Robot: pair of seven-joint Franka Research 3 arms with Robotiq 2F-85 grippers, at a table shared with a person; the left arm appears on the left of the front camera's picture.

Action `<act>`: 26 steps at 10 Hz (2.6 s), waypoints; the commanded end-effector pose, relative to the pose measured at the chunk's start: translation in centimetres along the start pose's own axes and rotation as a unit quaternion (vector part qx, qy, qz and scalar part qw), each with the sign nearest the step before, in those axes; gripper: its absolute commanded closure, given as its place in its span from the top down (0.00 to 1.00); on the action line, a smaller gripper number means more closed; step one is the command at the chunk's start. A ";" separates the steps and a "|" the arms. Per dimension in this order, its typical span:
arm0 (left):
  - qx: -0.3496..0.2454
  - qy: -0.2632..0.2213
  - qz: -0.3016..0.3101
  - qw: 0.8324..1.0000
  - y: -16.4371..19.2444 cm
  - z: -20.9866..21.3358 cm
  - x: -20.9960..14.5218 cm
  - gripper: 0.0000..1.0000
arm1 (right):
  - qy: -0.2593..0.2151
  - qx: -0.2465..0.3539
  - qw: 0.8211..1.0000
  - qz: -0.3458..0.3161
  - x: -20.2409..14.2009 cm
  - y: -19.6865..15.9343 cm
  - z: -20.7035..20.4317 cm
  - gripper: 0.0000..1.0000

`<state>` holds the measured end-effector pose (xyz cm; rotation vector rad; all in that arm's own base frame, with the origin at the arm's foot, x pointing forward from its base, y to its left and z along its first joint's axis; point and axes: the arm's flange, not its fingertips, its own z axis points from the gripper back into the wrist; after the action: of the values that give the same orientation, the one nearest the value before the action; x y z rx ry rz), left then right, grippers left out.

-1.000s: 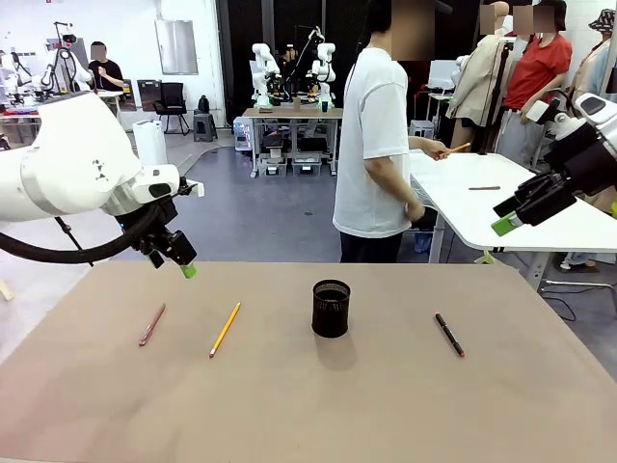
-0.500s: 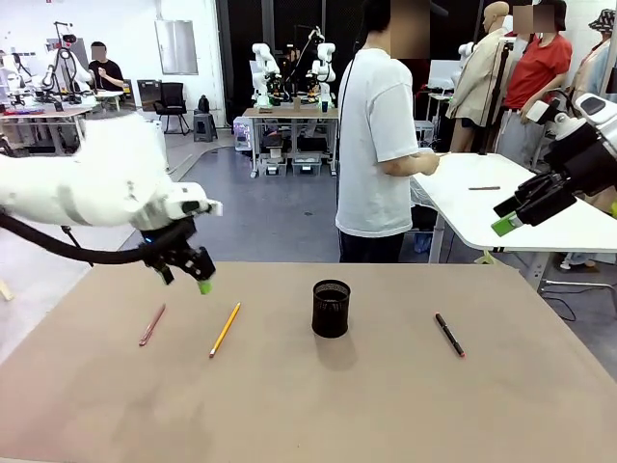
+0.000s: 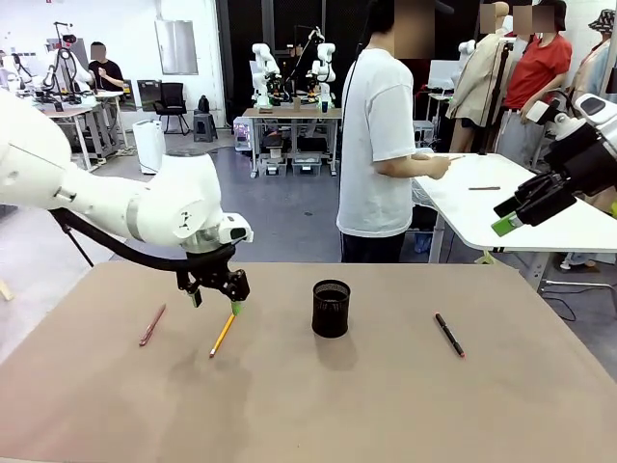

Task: Place the pens into the pen holder.
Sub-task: Pick up a writing instrument from the table and place it into the Pen holder.

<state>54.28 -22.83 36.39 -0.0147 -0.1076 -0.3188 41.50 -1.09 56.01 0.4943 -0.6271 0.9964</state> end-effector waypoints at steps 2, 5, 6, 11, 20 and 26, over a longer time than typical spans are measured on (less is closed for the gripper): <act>0.037 0.005 0.007 0.999 -1.0 -2.3 1.9 1.00 | -0.006 0.001 1.000 -0.004 0.1 0.0 0.0 1.00; 0.043 -0.005 0.037 0.998 -1.1 -4.6 3.2 1.00 | -0.006 0.001 1.000 -0.004 0.1 0.0 0.0 1.00; 0.040 -0.003 0.048 0.998 -1.1 -5.1 3.3 1.00 | -0.006 0.001 1.000 -0.004 0.1 0.0 0.0 1.00; 0.038 -0.008 0.030 0.999 -0.7 -6.8 5.3 0.68 | -0.006 0.001 1.000 -0.004 0.1 0.0 0.0 1.00; 0.044 0.015 0.013 0.999 -1.2 -6.1 5.7 0.00 | -0.006 0.001 1.000 -0.004 0.1 0.0 0.0 1.00; -0.208 -0.119 -0.051 0.970 -0.8 4.2 4.6 0.00 | -0.006 0.001 1.000 -0.004 0.1 0.0 0.0 1.00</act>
<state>59.78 -26.97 40.84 -0.3654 -0.2505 -0.3410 41.49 -1.12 56.00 0.4945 -0.6265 0.9958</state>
